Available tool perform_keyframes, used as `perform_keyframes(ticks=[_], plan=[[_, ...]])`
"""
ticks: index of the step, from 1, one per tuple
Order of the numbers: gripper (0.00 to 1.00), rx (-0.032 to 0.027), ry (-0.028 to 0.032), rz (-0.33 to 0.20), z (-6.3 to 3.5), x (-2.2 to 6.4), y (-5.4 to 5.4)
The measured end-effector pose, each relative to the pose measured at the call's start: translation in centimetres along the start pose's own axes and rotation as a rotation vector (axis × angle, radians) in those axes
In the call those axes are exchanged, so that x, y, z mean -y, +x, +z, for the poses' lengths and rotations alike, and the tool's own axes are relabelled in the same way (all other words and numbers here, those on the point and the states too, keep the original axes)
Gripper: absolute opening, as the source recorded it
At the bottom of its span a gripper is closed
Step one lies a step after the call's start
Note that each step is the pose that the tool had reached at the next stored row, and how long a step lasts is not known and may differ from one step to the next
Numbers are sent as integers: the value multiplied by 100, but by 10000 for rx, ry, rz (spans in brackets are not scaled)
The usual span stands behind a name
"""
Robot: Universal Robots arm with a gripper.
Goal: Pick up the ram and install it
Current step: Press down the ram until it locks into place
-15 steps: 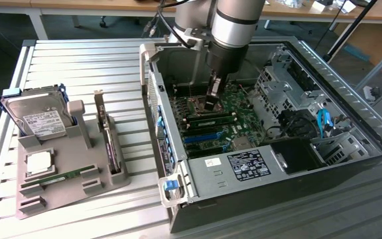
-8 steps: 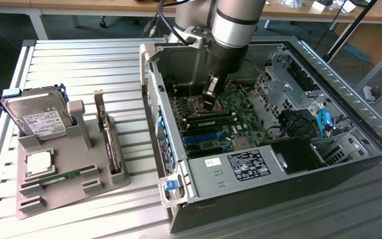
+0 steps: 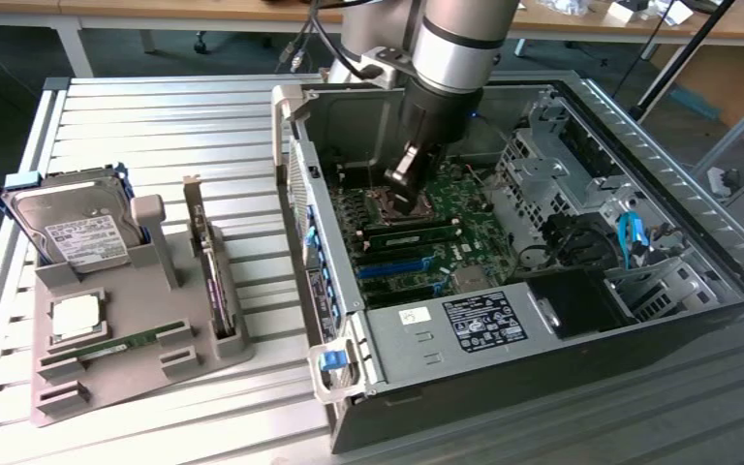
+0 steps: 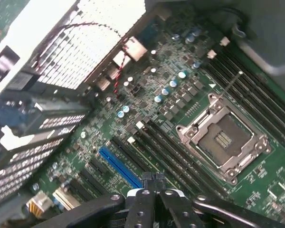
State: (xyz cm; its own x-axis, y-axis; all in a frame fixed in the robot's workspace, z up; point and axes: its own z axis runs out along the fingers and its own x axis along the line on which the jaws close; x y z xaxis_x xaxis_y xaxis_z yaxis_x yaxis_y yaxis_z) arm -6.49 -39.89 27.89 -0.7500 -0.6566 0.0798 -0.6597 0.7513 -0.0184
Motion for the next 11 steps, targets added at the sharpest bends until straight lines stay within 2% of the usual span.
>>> perform_keyframes(ticks=[11], plan=[[11, -47, -206, 2563, 0, 0, 0]])
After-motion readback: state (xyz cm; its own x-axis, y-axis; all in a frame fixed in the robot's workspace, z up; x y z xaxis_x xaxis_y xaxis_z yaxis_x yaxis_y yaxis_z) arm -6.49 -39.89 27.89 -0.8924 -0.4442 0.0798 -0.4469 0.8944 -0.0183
